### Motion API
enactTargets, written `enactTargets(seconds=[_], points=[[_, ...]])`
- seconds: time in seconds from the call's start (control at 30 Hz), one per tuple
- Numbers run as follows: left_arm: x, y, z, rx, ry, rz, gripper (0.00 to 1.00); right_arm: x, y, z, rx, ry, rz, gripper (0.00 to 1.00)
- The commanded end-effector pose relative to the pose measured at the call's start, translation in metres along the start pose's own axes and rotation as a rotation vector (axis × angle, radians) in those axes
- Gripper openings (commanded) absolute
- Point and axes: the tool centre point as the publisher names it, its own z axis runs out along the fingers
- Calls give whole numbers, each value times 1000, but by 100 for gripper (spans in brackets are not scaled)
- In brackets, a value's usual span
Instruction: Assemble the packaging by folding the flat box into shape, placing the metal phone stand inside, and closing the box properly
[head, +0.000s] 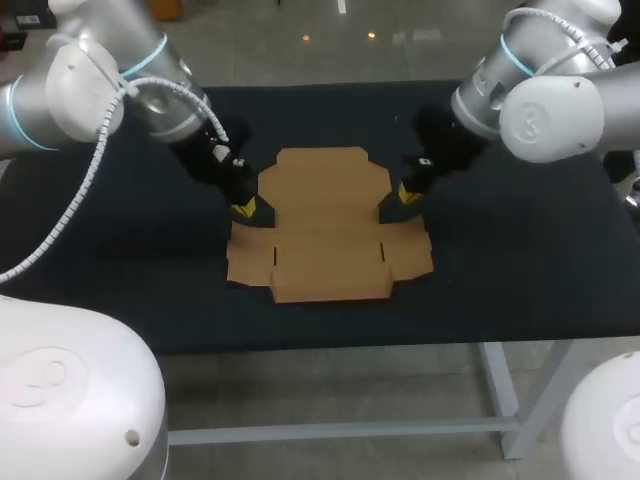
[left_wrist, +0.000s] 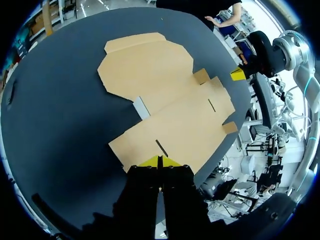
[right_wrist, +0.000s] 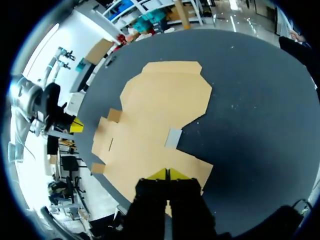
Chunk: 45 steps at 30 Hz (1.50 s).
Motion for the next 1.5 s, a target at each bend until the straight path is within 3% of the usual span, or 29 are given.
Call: enactTargets(seconds=[0.03,0.2,0.67,1.2,1.5], points=[[2,5,-10,-44,-4,60,0,-10,-8,-15,25,48,-47,0],[9,15,-15,-67,-11,146,0,-11,-18,-20,47,48,-125,0],[21,33,-28,-65,-2,235,0,-4,-51,-37,62,66,-302,0],[47,55,-41,-107,8,121,0,2,-86,-61,161,56,-174,0],[58,64,-43,-100,9,122,0,1,-98,-64,166,73,-170,0]])
